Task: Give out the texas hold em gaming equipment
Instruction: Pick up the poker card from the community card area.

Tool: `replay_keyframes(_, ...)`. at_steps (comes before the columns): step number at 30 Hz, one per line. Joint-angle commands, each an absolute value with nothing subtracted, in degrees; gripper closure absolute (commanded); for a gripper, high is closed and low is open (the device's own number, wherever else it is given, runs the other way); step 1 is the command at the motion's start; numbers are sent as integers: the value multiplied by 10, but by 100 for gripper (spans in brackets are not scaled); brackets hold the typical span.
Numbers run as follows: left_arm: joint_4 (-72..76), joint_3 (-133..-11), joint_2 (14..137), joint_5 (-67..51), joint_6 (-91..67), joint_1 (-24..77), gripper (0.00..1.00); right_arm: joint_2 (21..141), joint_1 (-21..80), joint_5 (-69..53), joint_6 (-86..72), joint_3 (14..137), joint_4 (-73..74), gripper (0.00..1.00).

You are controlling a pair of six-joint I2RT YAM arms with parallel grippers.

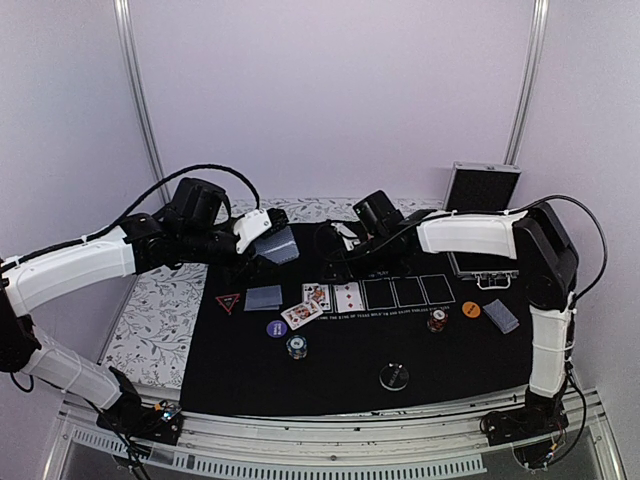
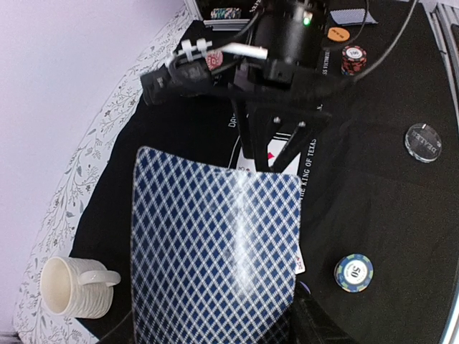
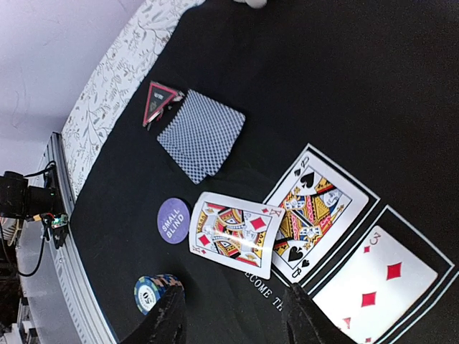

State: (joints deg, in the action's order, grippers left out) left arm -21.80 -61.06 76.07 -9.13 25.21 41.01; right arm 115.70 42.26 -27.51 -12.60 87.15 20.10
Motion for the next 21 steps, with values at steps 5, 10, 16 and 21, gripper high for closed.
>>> replay_keyframes(5, -201, -613, 746, -84, 249, 419, 50, 1253, 419, -353, -151, 929, 194, 51)
replay_keyframes(10, -201, -613, 747, -85, 249, 419, 50, 1291, 418, -381, -164, 938, 187, 51)
replay_keyframes(16, -202, -613, 749, -86, 249, 419, 50, 1315, 418, -384, -173, 952, 179, 52)
replay_keyframes(21, -201, -613, 749, -90, 248, 419, 50, 1321, 418, -365, -169, 955, 175, 52)
